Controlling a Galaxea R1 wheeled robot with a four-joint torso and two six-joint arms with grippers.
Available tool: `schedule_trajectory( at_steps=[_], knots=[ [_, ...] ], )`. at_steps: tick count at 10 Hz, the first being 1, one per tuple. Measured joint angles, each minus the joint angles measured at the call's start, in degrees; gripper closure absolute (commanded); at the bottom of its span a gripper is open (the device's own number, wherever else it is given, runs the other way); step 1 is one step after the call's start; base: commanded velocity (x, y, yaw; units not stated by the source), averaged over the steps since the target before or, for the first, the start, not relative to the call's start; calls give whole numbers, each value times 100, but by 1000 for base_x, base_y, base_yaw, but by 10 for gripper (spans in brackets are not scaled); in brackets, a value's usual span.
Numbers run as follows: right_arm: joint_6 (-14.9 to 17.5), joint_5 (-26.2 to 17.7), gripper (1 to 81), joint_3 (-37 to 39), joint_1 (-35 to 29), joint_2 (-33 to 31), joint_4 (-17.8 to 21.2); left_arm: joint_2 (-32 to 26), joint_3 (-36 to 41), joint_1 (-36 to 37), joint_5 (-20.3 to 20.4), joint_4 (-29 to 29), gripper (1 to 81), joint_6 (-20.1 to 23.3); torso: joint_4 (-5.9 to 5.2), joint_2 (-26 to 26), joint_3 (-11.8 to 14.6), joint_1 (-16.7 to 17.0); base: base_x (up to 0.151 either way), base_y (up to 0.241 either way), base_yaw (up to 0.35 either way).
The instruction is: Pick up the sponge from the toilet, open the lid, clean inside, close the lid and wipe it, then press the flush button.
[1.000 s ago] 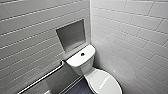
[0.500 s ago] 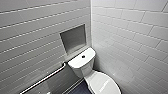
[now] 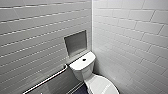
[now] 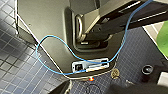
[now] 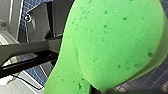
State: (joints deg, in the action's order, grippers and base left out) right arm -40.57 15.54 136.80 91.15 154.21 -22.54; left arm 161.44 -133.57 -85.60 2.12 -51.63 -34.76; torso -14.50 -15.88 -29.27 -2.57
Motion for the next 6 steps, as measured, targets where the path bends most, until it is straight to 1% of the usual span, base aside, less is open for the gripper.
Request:
schedule_trajectory(
  at_steps=[2,4,5,6],
  knots=[
    [0,-15,811,168,13,78,-74,46,-113,-10,-12,0,10,0,0,405,37,138,0,0,0],
    [0,-15,811,413,-13,233,-152,121,-196,49,-9,0,10,0,2,772,44,168,0,0,0],
    [-2,-13,811,512,-50,295,-196,144,-199,107,7,0,10,0,2,826,103,168,0,0,0],
    [0,0,811,534,-63,307,-216,143,-204,143,33,0,10,0,2,866,247,179,0,0,0]
  ],
)
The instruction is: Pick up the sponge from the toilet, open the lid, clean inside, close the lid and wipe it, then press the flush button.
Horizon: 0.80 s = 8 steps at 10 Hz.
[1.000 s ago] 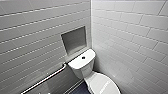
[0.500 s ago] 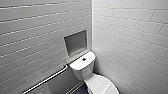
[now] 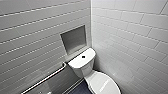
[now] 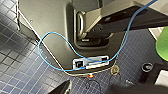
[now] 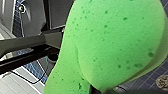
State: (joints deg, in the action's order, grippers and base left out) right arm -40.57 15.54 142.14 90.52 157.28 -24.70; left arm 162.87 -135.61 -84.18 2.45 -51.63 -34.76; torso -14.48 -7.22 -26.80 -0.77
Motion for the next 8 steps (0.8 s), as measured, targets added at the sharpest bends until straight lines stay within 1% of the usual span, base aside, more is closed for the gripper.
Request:
schedule_trajectory(
  at_steps=[4,5,6,8],
  knots=[
    [0,-39,811,9,91,35,-18,15,-41,-143,-77,4,10,-2,0,17,815,18,0,0,0],
    [0,-56,811,35,122,79,-74,78,-172,-155,-85,4,10,-5,0,17,1027,19,0,0,0],
    [0,-63,811,88,157,138,-105,174,-375,-171,-85,4,10,-7,0,15,1182,22,0,0,0],
    [0,-129,811,321,251,286,-154,406,-1003,-251,-107,6,10,-22,0,13,1281,26,0,0,0]
  ],
)
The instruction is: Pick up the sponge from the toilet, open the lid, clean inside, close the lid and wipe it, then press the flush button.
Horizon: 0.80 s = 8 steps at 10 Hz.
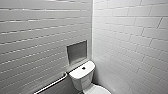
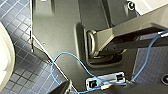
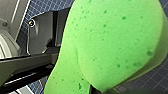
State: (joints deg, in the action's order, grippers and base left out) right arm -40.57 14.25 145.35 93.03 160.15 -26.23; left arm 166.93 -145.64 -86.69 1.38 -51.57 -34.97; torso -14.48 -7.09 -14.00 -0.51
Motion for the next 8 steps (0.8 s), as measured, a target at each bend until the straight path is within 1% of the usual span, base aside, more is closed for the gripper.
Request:
schedule_trajectory(
  at_steps=[1,2,3,4,5,6,7,8],
  knots=[
    [0,-72,811,178,-9,94,-5,122,-284,4,-4,2,10,-2,0,0,-6,4,0,0,0],
    [0,-307,811,357,-20,245,-9,258,-483,17,-6,2,10,-5,0,0,-9,4,0,0,0],
    [0,-725,811,517,-17,474,-22,358,-541,9,0,5,10,-6,0,0,-9,4,0,0,0],
    [9,-937,811,644,-17,647,-68,402,-540,11,13,6,10,-24,0,0,-9,4,0,0,0],
    [229,-1162,811,866,-20,920,-111,397,-544,15,20,24,10,-27,0,0,-6,6,0,0,0],
    [607,-1298,811,934,-22,1000,-102,374,-560,13,5,63,10,-28,0,0,-6,6,0,0,0],
    [1438,-1541,811,1013,-52,1011,124,352,-572,15,5,149,10,-44,0,0,-6,6,0,0,0],
    [2426,-1741,811,1072,-99,1011,647,356,-590,13,10,188,10,-44,0,0,-6,6,0,0,0]
  ],
)
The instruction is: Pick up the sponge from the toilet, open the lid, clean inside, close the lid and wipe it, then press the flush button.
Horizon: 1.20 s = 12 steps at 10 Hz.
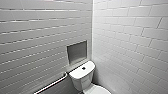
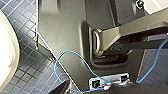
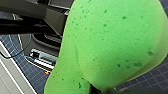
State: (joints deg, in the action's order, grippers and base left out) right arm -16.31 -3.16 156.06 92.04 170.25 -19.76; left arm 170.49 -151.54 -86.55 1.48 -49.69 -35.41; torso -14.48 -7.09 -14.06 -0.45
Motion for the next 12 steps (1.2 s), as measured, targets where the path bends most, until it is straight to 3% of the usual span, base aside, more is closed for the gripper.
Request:
schedule_trajectory(
  at_steps=[2,3,4,5,12],
  knots=[
    [1802,-174,811,33,-45,54,1637,61,-171,1,4,173,10,5,0,0,0,0,0,0,0],
    [2443,-52,811,33,-63,106,2416,107,-262,4,0,221,10,2,0,0,0,0,0,0,0],
    [2823,68,811,44,-116,158,2907,146,-297,1,1,251,10,0,0,0,0,0,0,0,0],
    [2910,138,811,66,-205,166,3098,184,-297,6,4,256,10,2,0,0,0,0,0,0,0],
    [2910,143,811,111,-174,274,3137,138,-299,48,9,265,10,0,0,0,0,0,0,0,0]
  ],
)
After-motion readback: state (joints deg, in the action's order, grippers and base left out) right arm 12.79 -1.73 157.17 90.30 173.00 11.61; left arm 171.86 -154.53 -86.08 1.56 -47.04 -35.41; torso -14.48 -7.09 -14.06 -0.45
